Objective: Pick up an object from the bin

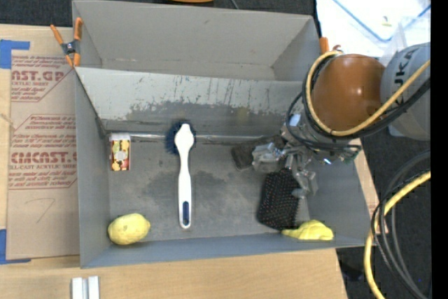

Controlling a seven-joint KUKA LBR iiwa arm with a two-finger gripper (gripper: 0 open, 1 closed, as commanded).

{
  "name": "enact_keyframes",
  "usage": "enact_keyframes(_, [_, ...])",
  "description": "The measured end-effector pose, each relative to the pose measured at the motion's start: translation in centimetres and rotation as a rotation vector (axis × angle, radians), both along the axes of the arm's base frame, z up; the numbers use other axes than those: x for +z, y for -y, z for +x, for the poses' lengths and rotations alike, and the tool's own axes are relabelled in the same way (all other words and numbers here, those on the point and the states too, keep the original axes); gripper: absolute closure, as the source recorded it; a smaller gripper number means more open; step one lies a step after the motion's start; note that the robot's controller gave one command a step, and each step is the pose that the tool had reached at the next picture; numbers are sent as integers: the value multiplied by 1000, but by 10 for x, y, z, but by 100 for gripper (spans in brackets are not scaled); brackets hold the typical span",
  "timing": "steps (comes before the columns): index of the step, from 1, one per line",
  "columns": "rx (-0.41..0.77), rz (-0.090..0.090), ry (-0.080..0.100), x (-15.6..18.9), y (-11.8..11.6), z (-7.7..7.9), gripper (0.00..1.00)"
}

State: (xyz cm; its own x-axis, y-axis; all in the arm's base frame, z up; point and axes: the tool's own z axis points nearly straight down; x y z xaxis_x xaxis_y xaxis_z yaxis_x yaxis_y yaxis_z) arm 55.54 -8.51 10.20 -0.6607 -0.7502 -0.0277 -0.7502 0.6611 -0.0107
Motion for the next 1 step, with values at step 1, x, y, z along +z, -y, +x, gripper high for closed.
enact_keyframes(1, [-8,-5,0,-26,-5,0,100])
